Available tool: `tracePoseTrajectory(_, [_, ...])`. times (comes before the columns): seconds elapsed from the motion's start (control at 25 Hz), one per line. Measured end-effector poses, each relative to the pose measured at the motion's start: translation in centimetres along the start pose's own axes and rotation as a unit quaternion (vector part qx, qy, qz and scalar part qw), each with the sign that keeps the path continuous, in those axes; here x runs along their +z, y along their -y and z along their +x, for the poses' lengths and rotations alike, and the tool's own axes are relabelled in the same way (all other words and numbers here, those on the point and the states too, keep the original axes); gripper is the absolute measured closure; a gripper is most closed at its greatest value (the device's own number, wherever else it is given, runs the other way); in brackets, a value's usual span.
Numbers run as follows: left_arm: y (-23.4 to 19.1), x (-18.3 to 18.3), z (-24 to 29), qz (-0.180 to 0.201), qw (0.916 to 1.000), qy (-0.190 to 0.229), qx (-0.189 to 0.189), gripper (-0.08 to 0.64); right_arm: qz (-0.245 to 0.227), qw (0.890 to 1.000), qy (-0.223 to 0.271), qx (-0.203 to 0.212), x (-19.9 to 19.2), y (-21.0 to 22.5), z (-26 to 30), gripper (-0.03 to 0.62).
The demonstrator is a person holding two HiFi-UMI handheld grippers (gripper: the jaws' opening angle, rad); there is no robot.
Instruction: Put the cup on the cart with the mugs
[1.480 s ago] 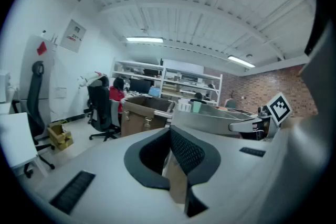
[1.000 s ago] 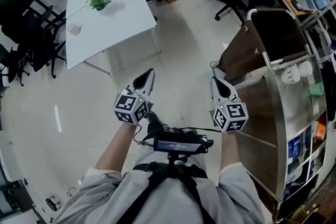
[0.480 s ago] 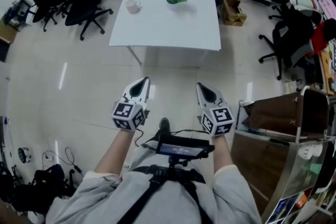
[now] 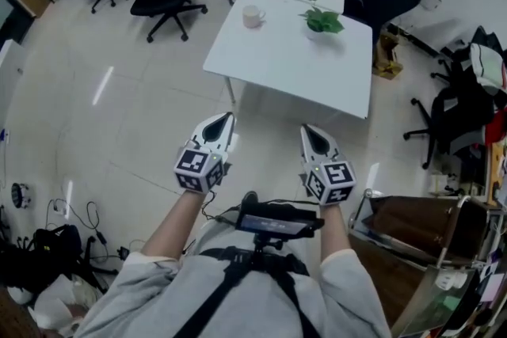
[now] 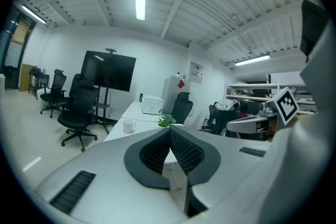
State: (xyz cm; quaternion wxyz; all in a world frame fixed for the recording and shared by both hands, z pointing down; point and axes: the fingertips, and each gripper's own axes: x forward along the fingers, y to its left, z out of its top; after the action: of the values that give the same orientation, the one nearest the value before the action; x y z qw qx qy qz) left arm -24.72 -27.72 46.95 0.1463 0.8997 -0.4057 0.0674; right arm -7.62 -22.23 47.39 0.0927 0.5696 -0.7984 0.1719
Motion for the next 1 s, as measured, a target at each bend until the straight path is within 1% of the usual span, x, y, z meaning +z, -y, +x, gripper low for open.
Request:
tracePoseTrajectory(0.12, [-1.6,0.5,0.8,-0.008,0.9999,0.003,0.008,0.557,-0.006,1.0,-0.006,0.013,0.9,-0.5,2.0,0.586])
tracePoseTrajectory(0.24, [-2.9,0.8,2.4,-0.012,0.9998,0.003,0.014,0.557,-0.006,1.0,-0.016,0.021,1.0,0.0,4.1,0.586])
tracePoseTrajectory(0.4, [-5.3,1.1,4.9,-0.022,0.9991,0.004,0.037,0.557,-0.011,0.998,-0.034,0.044,1.2,1.1,7.4,0.586])
tracePoseTrajectory(0.64, [-9.0,2.1,9.6,-0.024,0.9973,-0.003,0.068,0.557,-0.003,0.997,-0.032,0.074,3.5,4.5,14.2,0.586])
tracePoseTrajectory(0.8, [-11.4,4.0,13.3,-0.022,0.9961,-0.001,0.086,0.557,0.002,0.995,-0.029,0.093,5.7,6.6,18.7,0.586])
tracePoseTrajectory(1.0, [-13.0,6.2,17.8,-0.021,0.996,0.007,0.086,0.557,0.004,0.994,-0.028,0.107,7.9,9.3,22.7,0.586])
